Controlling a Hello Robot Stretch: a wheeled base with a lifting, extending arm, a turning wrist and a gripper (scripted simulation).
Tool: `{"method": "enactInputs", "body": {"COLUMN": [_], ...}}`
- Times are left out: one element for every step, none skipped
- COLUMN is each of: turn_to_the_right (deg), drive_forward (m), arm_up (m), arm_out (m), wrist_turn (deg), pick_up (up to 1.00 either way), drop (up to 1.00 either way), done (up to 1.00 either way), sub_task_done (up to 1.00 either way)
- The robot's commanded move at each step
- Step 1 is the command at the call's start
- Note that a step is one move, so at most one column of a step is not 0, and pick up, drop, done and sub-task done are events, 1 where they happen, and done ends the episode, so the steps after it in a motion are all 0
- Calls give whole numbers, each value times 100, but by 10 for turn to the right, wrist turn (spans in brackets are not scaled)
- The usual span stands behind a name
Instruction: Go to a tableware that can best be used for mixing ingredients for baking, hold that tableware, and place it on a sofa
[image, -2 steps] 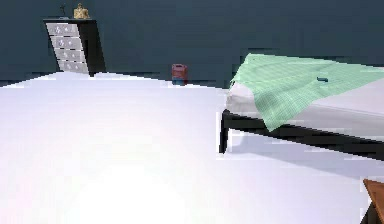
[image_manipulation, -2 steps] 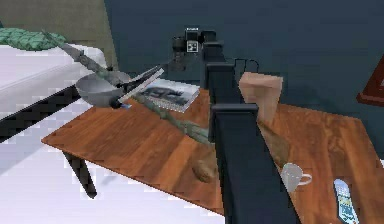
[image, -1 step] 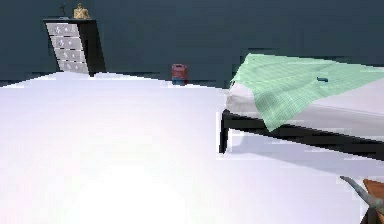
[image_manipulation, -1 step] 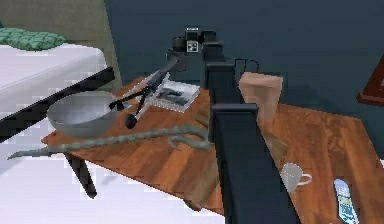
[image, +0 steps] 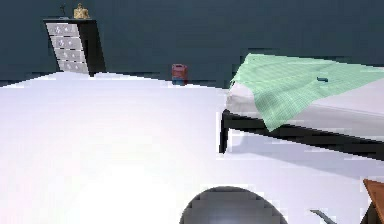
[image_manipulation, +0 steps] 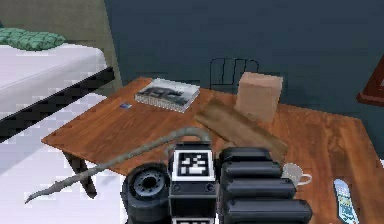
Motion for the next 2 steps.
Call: {"method": "enactInputs", "body": {"turn_to_the_right": [-450, -450], "drive_forward": [0, 0], "arm_up": [0, 0], "arm_out": [0, 0], "wrist_turn": [0, 0], "pick_up": [0, 0], "drop": [0, 0], "done": [0, 0], "sub_task_done": [0, 0]}}
